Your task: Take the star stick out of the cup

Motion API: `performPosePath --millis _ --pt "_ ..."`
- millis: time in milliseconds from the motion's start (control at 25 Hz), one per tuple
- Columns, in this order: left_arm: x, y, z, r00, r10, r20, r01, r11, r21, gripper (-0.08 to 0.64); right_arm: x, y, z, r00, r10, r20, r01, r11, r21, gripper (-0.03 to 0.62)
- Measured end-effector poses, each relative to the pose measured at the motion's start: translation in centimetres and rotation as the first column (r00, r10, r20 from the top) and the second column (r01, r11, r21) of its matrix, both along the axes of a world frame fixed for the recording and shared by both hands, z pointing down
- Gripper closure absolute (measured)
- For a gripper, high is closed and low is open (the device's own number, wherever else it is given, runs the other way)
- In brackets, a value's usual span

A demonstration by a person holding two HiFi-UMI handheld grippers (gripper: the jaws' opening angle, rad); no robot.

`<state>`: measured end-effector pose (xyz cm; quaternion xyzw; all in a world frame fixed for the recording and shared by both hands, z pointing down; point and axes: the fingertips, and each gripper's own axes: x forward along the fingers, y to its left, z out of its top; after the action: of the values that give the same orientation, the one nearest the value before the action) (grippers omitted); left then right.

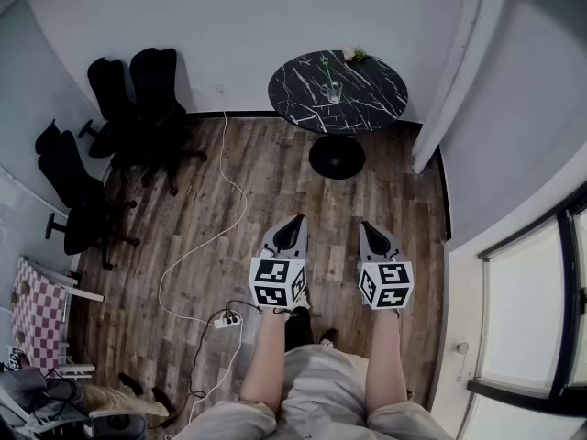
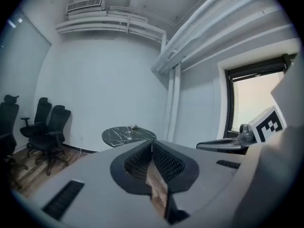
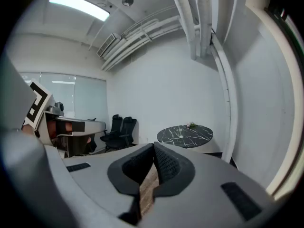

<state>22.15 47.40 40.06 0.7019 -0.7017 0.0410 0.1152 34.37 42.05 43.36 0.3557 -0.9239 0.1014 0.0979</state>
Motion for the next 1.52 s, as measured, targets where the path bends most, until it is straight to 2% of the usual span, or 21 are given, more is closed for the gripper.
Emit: performPosePath --millis 240,320,440,640,720,920,1040,1280,1520 --pt "-0.4 -3.6 -0.3 0.999 0.049 0.014 -0.049 0.999 0.000 0.537 -1.2 -2.9 -0.9 1.000 0.015 0.012 -0.016 0.999 0.034 0.558" --pt "-0.7 -5.0 -0.6 0.998 0.063 0.011 -0.063 0.998 0.003 0.537 -1.6 -3.7 -1.6 0.999 0.012 0.033 -0.014 0.998 0.055 0.558" --pt "-1.2 -7.6 -0.8 0.996 0.092 0.001 -0.092 0.996 0.007 0.537 -2.3 -5.3 -2.3 0.997 0.018 0.075 -0.022 0.999 0.041 0.557" --pt "-2.3 -12.1 -0.7 0.988 0.154 -0.012 -0.154 0.988 0.011 0.537 -4.0 -8.9 -2.9 0.996 0.067 0.050 -0.070 0.996 0.055 0.558" --pt "-3.1 -13.7 -1.0 0.985 0.173 -0.009 -0.172 0.985 0.016 0.537 -4.9 -10.2 -2.8 0.996 0.079 0.049 -0.081 0.996 0.030 0.558" --pt "-6.8 -17.3 -1.4 0.983 0.178 -0.038 -0.177 0.984 0.027 0.537 -7.6 -13.8 -2.5 0.995 0.099 0.003 -0.099 0.995 0.011 0.559" --pt "-9.6 -18.4 -0.9 0.984 0.178 -0.031 -0.178 0.984 0.019 0.537 -9.6 -15.4 -2.3 0.993 0.118 0.008 -0.118 0.993 0.006 0.560" --pt "-15.3 -20.2 0.6 0.984 0.175 -0.043 -0.176 0.984 -0.009 0.537 -13.7 -18.3 -0.4 0.986 0.169 -0.006 -0.169 0.985 -0.027 0.560" --pt "-19.5 -21.3 3.6 0.987 0.146 -0.069 -0.149 0.987 -0.053 0.537 -16.3 -19.9 2.5 0.983 0.177 -0.037 -0.179 0.982 -0.064 0.560"
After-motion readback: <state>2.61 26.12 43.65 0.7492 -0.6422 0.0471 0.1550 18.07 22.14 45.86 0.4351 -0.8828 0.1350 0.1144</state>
